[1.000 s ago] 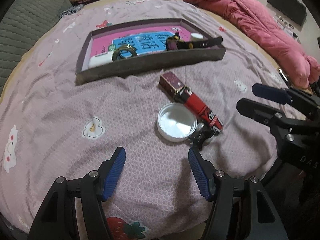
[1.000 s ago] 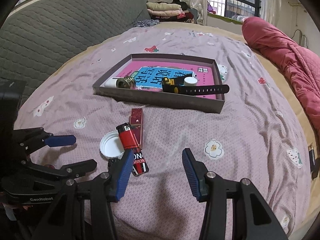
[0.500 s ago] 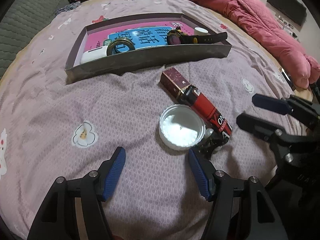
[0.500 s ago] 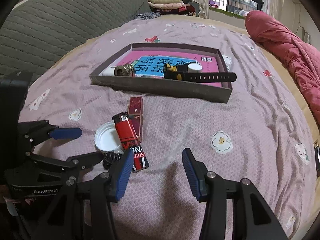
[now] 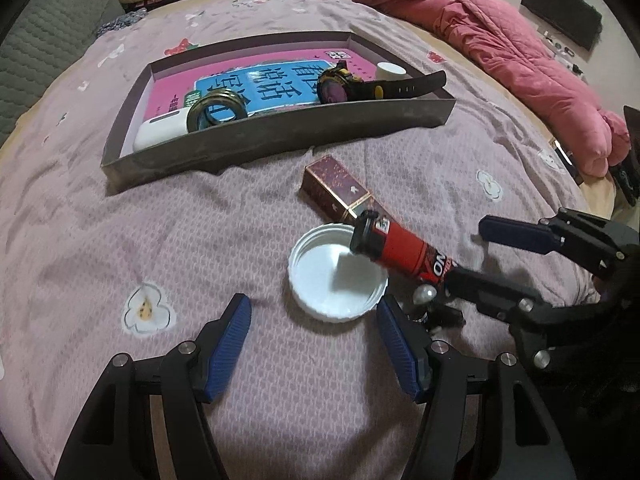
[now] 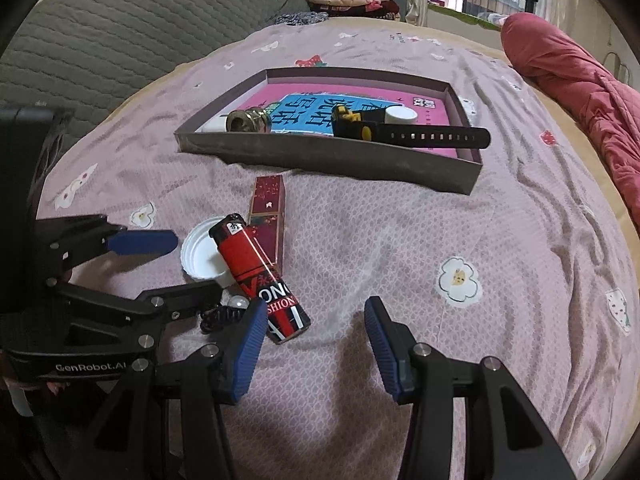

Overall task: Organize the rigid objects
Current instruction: 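Move the left tool toward the white bottle cap while the right tool approaches the red marker, then close the left tool on the white cap while the right tool grasps the red marker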

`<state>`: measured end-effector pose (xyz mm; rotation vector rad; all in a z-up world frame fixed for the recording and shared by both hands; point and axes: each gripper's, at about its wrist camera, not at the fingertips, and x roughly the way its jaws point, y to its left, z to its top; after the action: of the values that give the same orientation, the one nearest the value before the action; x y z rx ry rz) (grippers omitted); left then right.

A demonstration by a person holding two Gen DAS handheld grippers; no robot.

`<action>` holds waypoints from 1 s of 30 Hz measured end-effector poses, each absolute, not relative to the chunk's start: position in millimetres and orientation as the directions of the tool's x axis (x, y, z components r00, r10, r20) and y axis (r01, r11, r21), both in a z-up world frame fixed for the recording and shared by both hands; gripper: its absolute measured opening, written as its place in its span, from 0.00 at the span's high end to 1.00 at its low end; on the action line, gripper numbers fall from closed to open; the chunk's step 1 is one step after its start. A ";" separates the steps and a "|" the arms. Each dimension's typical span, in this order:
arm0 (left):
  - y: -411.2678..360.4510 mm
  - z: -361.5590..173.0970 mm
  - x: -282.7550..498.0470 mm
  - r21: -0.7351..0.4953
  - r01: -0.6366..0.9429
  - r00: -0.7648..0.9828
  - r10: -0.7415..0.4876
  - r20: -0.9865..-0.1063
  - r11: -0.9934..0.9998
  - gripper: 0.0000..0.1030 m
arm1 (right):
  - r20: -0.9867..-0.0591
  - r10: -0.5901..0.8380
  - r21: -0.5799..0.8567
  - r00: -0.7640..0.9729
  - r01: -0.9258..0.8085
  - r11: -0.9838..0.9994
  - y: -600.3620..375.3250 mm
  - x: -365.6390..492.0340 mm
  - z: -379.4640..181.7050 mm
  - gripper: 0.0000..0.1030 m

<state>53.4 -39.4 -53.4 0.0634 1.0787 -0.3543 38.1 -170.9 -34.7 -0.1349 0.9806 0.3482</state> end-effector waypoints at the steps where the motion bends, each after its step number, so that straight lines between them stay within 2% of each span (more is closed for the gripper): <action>1: -39.8 -53.6 54.4 -0.121 0.315 0.422 -0.253 -0.870 0.941 0.35 | -0.833 0.230 0.041 0.503 -0.359 0.933 -169.4 38.9 -35.7 0.51; 13: -33.5 -56.6 74.2 -0.123 0.287 0.435 -0.243 -0.867 0.950 0.35 | -0.838 0.249 -0.009 0.486 -0.468 0.884 -145.9 48.1 -40.8 0.51; 23: -29.2 -57.9 83.2 -0.127 0.269 0.442 -0.239 -0.864 0.955 0.35 | -0.830 0.238 -0.030 0.503 -0.468 0.883 -137.2 55.2 -46.4 0.52; 30: -30.2 -59.4 85.9 -0.128 0.267 0.443 -0.239 -0.864 0.955 0.35 | -0.832 0.290 0.039 0.474 -0.471 0.881 -141.2 55.1 -48.2 0.79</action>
<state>85.9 -30.2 -59.4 0.0287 1.0669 -0.3139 55.1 -141.2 -48.2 -0.2062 0.9721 0.4696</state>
